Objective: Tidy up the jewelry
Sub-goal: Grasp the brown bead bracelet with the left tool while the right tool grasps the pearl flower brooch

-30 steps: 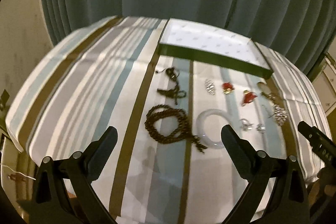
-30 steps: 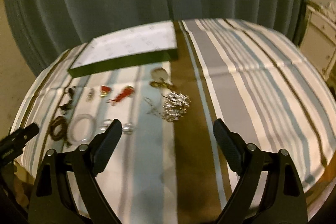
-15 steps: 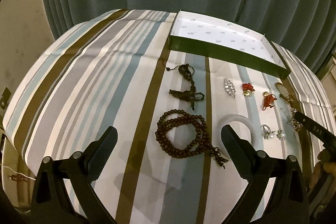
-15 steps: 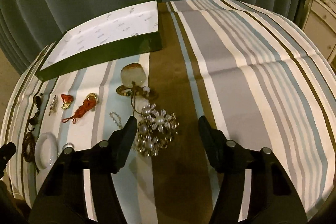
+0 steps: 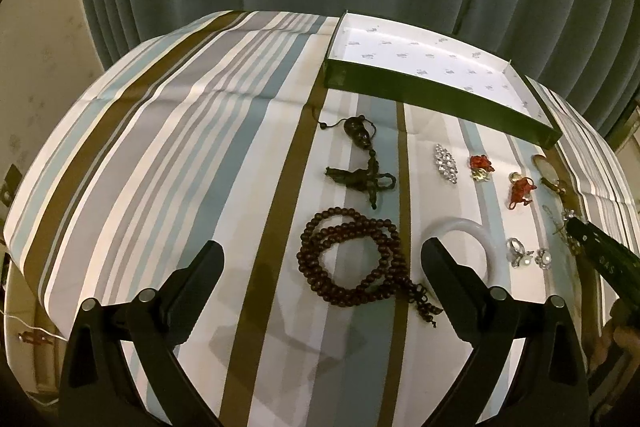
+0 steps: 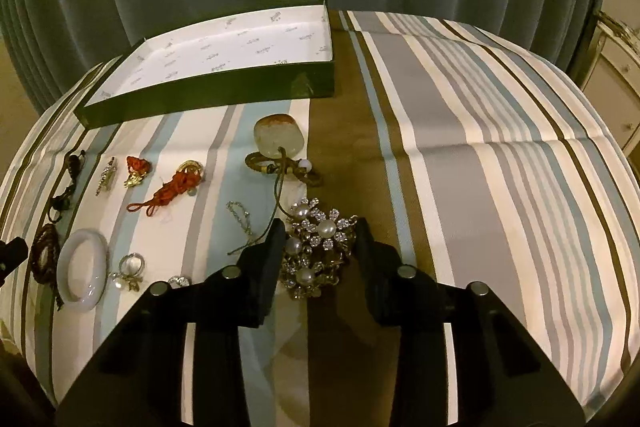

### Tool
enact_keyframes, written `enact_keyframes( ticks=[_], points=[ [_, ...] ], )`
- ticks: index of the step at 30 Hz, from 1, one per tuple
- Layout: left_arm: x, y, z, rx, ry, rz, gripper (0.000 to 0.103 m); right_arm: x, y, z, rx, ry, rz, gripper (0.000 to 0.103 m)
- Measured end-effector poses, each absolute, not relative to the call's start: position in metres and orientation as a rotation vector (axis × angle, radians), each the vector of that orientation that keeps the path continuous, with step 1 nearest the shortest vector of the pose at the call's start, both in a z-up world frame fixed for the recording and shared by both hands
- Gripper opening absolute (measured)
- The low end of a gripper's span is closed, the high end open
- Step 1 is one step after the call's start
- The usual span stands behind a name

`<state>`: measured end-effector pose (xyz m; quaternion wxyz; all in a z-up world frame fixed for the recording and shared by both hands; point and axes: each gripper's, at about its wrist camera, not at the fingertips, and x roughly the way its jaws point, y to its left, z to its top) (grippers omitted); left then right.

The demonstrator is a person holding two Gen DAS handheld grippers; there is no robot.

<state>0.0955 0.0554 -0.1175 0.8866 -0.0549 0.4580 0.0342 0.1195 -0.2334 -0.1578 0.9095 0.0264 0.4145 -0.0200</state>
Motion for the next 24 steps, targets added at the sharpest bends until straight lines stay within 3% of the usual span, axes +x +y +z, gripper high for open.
enact_keyframes(
  ticks=[24],
  points=[
    [0.104, 0.041, -0.14, -0.054, 0.972, 0.049, 0.098, 0.093, -0.239, -0.154, 0.12, 0.834, -0.01, 0.035]
  ],
)
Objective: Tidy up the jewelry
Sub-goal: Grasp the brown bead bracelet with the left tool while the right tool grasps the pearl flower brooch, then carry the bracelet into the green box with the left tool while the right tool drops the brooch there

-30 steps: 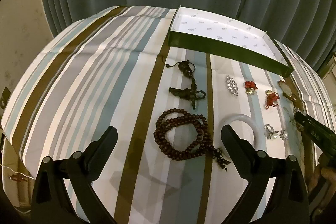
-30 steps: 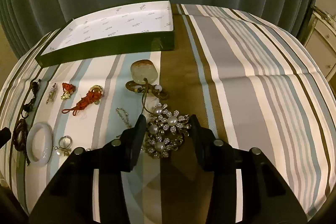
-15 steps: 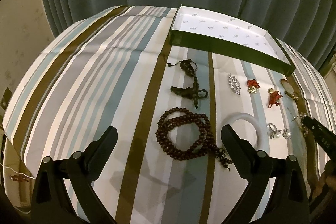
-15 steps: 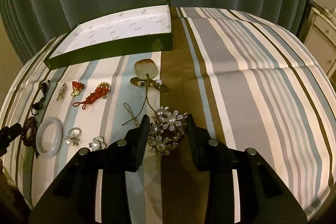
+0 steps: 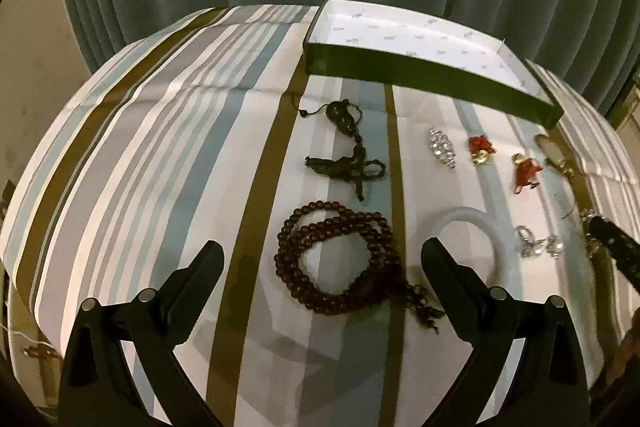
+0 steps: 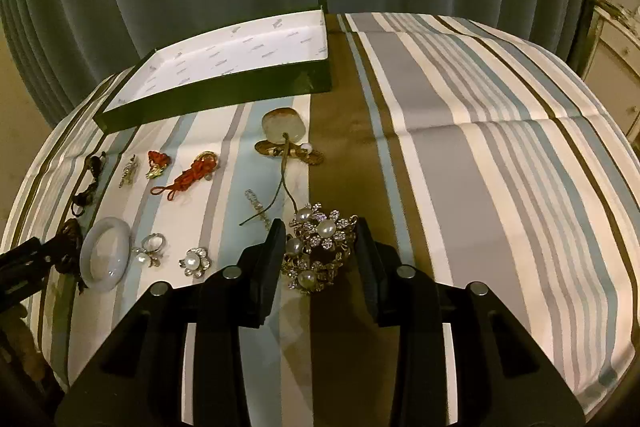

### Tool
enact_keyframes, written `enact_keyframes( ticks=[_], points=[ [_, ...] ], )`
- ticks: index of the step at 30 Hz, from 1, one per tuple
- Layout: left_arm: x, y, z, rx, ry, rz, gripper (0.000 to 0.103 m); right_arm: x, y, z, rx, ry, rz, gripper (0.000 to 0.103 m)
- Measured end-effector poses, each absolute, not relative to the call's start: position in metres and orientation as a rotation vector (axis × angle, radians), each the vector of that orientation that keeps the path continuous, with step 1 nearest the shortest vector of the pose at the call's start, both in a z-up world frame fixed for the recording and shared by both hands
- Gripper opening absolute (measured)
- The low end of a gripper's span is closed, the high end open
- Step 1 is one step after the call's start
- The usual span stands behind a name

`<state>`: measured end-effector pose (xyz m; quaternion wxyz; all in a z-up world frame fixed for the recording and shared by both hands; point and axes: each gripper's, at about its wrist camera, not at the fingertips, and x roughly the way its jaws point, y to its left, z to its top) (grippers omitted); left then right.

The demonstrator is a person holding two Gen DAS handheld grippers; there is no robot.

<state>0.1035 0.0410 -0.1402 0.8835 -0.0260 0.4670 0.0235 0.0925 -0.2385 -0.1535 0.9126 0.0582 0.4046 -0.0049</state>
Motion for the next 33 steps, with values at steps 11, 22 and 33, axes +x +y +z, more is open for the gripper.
enact_keyframes(
  ticks=[11, 22, 33],
  points=[
    [0.107, 0.045, -0.151, -0.025, 0.979, 0.067, 0.072, 0.092, -0.237, -0.157, 0.132, 0.842, 0.005, 0.035],
    [0.103, 0.044, -0.146, -0.029, 0.944, 0.002, 0.015, 0.086, -0.232, -0.153, 0.132, 0.837, 0.018, 0.035],
    [0.094, 0.04, -0.129, -0.037, 0.895, -0.016, 0.011, 0.074, -0.231, -0.142, 0.133, 0.815, 0.025, 0.035]
  ],
)
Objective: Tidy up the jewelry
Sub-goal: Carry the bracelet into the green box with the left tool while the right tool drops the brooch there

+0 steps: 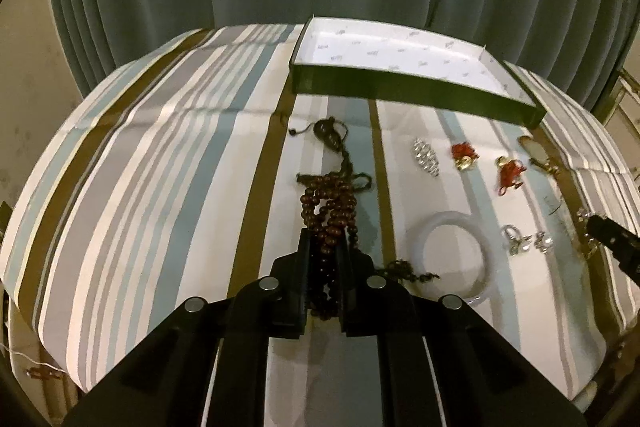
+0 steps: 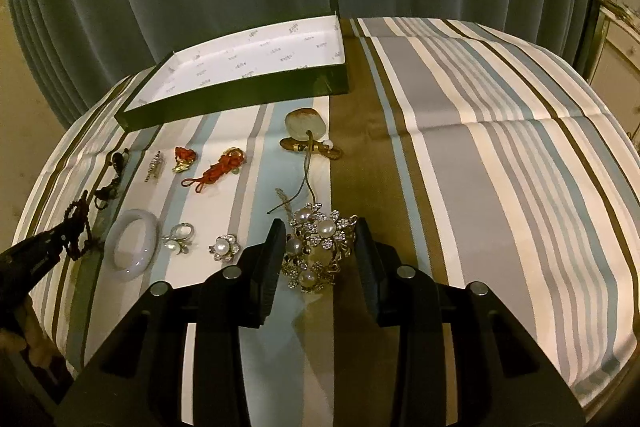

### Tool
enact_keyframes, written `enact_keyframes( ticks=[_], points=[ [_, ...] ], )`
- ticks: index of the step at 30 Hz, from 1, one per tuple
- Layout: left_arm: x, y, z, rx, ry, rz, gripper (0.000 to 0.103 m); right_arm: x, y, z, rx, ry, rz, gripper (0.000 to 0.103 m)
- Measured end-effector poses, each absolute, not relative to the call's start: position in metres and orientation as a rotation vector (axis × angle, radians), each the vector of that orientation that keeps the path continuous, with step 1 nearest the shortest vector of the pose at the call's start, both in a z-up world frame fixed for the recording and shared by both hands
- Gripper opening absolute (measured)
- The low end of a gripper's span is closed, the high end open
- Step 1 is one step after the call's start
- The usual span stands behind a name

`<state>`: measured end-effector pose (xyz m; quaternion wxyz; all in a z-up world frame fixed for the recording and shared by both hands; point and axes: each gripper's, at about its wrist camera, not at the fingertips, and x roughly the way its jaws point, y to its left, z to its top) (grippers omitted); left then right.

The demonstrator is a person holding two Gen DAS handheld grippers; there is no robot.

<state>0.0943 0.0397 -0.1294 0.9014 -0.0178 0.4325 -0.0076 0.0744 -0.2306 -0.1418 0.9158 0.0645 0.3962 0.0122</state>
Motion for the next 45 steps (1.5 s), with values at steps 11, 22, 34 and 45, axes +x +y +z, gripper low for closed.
enact_keyframes(
  ticks=[11, 22, 34, 45],
  points=[
    [0.082, 0.035, -0.101, -0.054, 0.826, -0.05, 0.011, 0.061, -0.228, -0.121, 0.134, 0.765, 0.038, 0.035],
    [0.085, 0.033, -0.078, -0.078, 0.794, -0.078, 0.011, 0.061, -0.223, -0.104, 0.144, 0.726, 0.068, 0.035],
    [0.161, 0.015, -0.04, -0.063, 0.695, -0.134, 0.011, 0.124, -0.208, -0.061, 0.135, 0.624, 0.119, 0.035],
    [0.281, 0.001, -0.069, -0.064, 0.742, -0.136, 0.011, 0.251, -0.205, -0.07, 0.129, 0.637, 0.114, 0.035]
  ],
)
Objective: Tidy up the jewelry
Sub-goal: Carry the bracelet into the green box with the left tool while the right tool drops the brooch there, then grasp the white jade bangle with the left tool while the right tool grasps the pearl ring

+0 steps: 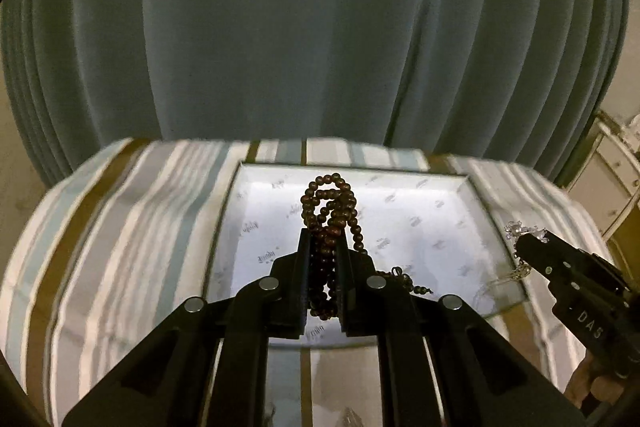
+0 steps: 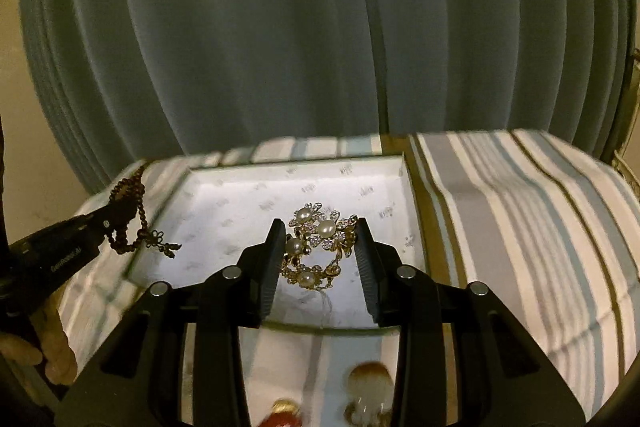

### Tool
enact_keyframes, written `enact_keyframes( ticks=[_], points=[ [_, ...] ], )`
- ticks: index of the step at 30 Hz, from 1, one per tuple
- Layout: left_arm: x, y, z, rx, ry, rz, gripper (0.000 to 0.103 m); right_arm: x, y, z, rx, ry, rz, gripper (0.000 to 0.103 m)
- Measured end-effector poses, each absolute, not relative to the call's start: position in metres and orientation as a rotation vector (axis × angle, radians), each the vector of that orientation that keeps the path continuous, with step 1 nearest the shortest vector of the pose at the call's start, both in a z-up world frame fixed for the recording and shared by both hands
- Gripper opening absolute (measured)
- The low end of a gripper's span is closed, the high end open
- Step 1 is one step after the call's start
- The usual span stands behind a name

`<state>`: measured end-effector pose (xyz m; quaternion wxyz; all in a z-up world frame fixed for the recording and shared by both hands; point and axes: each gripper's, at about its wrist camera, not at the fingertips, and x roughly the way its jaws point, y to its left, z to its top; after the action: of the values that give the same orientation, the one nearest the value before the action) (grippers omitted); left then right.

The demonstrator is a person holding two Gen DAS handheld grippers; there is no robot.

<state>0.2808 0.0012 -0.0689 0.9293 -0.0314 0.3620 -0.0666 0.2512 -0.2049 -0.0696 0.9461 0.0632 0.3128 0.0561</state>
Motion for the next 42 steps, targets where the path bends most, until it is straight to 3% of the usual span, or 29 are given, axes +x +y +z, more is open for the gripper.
enact_keyframes(
  ticks=[6, 13, 14, 17, 18, 23, 36, 42],
  points=[
    [0.311, -0.001, -0.125, -0.035, 0.867, -0.117, 0.011, 0.282, -0.21, -0.115, 0.142, 0.752, 0.082, 0.035],
    [0.317, 0.001, -0.148, -0.005, 0.908, -0.098, 0.013, 0.294, -0.214, -0.137, 0.117, 0.801, 0.054, 0.035],
    [0.317, 0.001, -0.151, -0.004, 0.904, -0.094, 0.017, 0.295, -0.214, -0.138, 0.116, 0.805, 0.054, 0.035],
    [0.314, 0.003, -0.152, 0.008, 0.9, -0.075, 0.047, 0.295, -0.214, -0.138, 0.117, 0.803, 0.055, 0.04],
    [0.312, 0.004, -0.15, 0.004, 0.899, -0.07, 0.053, 0.294, -0.215, -0.136, 0.123, 0.802, 0.059, 0.041],
    [0.288, 0.008, -0.132, 0.0, 0.848, -0.069, 0.066, 0.267, -0.213, -0.11, 0.128, 0.755, 0.068, 0.047],
    [0.15, 0.003, -0.133, -0.004, 0.859, -0.09, 0.071, 0.129, -0.2, -0.12, 0.092, 0.8, 0.123, 0.047],
    [0.102, 0.012, -0.144, -0.021, 0.856, -0.042, 0.071, 0.088, -0.189, -0.142, 0.077, 0.85, 0.149, 0.039]
  ],
)
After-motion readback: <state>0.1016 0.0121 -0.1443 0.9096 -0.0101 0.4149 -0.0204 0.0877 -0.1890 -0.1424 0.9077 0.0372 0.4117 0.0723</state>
